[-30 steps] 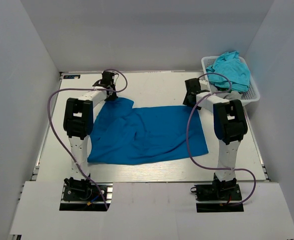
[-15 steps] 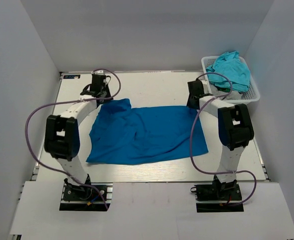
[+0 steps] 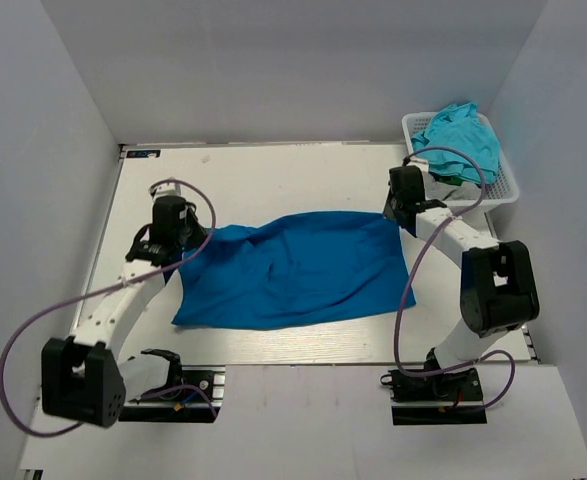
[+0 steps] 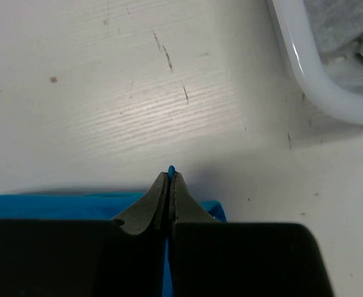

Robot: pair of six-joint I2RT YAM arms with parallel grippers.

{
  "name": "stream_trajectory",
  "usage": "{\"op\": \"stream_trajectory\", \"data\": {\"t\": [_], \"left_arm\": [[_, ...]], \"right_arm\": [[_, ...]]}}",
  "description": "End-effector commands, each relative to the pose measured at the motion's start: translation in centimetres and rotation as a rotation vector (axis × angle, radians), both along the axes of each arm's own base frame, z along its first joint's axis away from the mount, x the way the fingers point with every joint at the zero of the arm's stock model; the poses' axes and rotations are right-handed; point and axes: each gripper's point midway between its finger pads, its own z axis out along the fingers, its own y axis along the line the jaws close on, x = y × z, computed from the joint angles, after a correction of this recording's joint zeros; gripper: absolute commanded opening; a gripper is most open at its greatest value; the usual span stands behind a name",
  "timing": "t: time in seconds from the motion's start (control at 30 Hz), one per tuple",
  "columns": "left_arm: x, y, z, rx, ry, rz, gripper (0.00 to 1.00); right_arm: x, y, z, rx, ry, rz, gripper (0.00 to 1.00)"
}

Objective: Fold and stack the t-shirts
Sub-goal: Grap the side of the flattened tshirt furthest away from the robot with both arms, then fold the other side of the tshirt into a rectangle

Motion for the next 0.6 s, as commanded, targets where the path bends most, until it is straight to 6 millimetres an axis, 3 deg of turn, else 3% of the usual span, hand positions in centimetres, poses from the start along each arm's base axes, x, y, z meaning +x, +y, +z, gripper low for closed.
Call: {"op": "stream_trajectory", "data": {"t": [0.0, 0.03, 0.1, 0.23, 0.43, 0.57], "left_arm": [[-2.5, -0.2, 0.2, -0.099, -0.02, 0.05, 0.0], [-3.7, 0.2, -0.8, -0.096, 0.009, 0.066, 0.0], [-5.1, 0.6, 0.0, -0.116, -0.014, 0.086, 0.0], [-8.4, 1.0, -1.8, -0.178, 0.041, 0.145, 0.0], [-11.9, 2.7, -4.9, -0.205, 0.143, 0.303, 0.0], [-13.1, 2.7, -5.6, -0.217, 0.183, 0.323, 0.0]], "right_arm": [[-1.0, -0.6, 1.7, -0.002, -0.046, -0.01, 0.0], [-1.3, -0.8, 2.0, -0.004, -0.053, -0.015, 0.0], [-2.0, -1.3, 1.9, -0.014, -0.051, -0.022, 0.0], [-3.2, -1.6, 2.3, -0.003, -0.057, -0.031, 0.0], [-4.9, -1.9, 2.0, 0.035, -0.057, -0.064, 0.0], [-6.5, -2.4, 0.2, 0.021, -0.018, -0.07, 0.0]]}}
